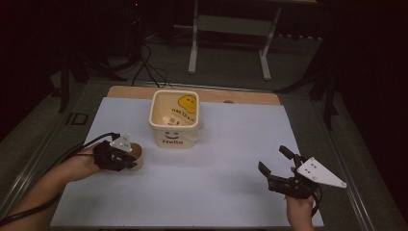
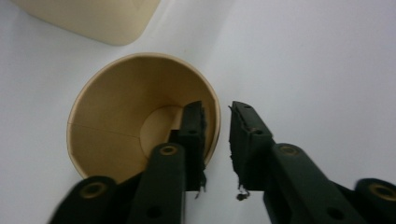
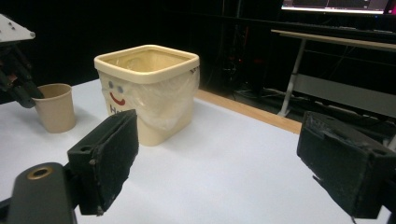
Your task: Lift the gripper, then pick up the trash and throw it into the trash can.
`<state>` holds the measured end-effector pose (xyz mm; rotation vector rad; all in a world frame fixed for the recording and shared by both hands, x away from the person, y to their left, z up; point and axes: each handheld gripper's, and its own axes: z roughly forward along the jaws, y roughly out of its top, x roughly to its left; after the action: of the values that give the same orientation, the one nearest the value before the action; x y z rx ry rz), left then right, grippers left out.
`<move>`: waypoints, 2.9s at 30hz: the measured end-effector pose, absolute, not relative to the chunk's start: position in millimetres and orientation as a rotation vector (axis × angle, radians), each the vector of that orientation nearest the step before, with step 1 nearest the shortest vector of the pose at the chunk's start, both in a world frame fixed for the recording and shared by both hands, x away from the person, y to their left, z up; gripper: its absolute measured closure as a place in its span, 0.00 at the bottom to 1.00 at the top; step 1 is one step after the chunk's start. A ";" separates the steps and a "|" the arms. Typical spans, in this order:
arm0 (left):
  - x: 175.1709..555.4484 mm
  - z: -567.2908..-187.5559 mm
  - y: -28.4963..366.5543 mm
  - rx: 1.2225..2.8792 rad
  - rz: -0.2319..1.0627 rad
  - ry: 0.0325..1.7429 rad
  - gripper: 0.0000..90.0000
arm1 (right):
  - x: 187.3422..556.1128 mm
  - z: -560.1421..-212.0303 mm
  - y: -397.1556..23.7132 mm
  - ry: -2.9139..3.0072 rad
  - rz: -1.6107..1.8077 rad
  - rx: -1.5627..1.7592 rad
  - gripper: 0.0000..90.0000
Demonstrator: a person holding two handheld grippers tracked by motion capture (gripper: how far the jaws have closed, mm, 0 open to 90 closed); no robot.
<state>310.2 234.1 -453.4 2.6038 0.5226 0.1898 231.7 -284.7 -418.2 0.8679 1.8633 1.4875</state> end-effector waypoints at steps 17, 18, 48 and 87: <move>314.0 -456.3 238.0 2.608 0.177 0.437 0.98 | 234.4 -420.3 -284.6 1.877 1.470 0.886 0.15; 313.9 -455.9 238.3 2.610 0.171 0.435 0.98 | 234.4 -420.1 -284.9 1.874 1.470 0.886 0.15; 289.6 -376.0 238.8 2.570 0.204 0.280 0.99 | 235.1 -419.4 -283.7 1.870 1.479 0.888 0.15; 319.7 -283.4 190.0 2.600 0.196 0.131 0.99 | 236.1 -421.0 -284.3 1.874 1.470 0.890 0.15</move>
<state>319.7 190.0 -283.4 2.5996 0.1305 0.1961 236.1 -284.3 -421.0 0.8897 1.8738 1.4698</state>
